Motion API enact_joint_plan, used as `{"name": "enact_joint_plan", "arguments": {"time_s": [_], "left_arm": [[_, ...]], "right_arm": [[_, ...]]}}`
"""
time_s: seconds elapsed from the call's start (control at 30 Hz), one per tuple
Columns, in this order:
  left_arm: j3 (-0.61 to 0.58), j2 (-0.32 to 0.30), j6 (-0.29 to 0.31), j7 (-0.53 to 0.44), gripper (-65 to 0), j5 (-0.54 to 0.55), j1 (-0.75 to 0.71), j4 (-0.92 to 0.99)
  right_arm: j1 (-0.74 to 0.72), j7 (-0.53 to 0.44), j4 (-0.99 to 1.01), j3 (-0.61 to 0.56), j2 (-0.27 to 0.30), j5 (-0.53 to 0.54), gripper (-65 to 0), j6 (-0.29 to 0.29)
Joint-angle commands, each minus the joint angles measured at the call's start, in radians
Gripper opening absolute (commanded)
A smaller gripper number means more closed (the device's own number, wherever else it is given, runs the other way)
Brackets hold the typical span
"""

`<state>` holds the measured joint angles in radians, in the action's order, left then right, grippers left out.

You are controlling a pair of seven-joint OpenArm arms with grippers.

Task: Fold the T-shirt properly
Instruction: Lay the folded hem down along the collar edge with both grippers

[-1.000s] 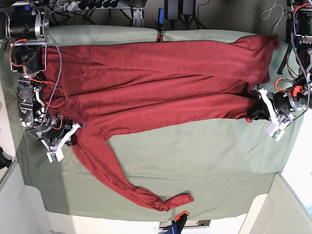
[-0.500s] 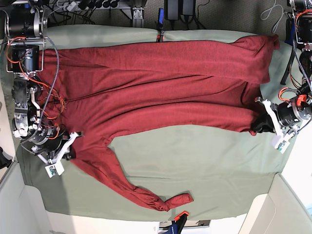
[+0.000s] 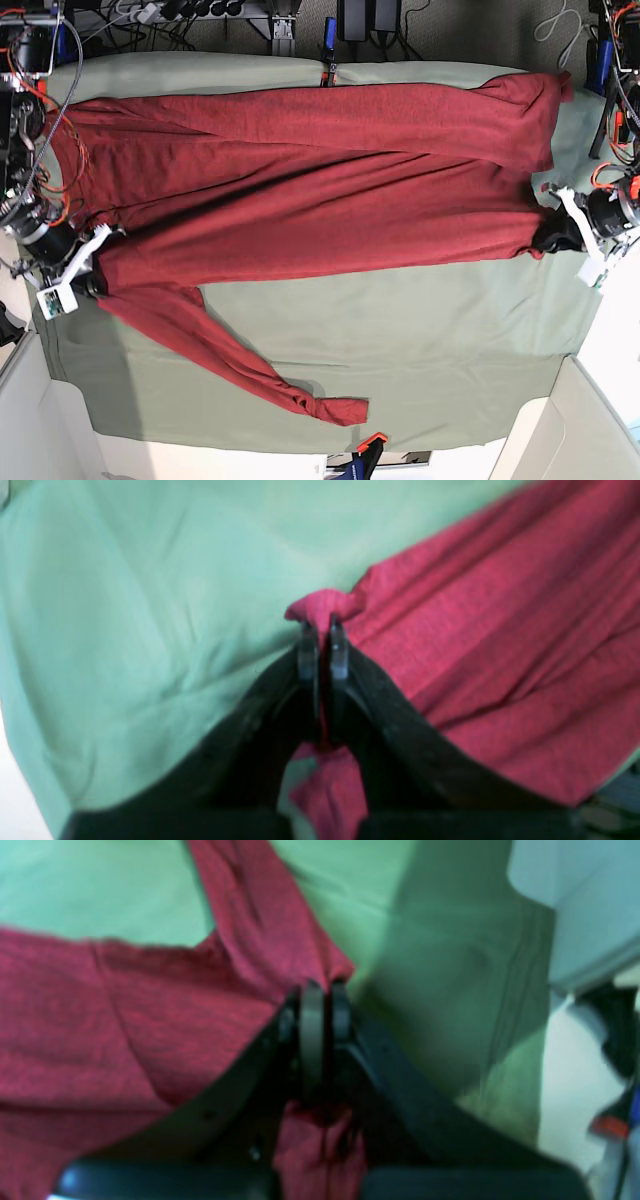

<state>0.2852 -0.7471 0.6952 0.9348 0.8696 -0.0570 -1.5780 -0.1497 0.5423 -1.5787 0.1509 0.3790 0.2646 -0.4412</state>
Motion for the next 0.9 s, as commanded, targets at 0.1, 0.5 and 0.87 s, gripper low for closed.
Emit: {"name": "enact_joint_plan", "arguments": {"time_s": [0.1, 0.5, 0.87], "left_arm": [[0.062, -0.026, 0.003, -0.018, -65.0, 0.013, -0.074, -0.087], [0.064, 0.010, 0.003, -0.016, -65.0, 0.009, -0.203, -0.106], [0.064, 0.010, 0.003, 0.001, -65.0, 0.009, -0.264, -0.106]], "right_arm": [[0.039, -0.026, -0.055, 0.093, 0.014, 0.104, -65.0, -0.038], [0.153, -0.021, -0.070, 0.150, 0.005, 0.165, -65.0, -0.080], [0.265, -0.018, -0.070, 0.150, -0.011, 0.166, -65.0, -0.080]]}}
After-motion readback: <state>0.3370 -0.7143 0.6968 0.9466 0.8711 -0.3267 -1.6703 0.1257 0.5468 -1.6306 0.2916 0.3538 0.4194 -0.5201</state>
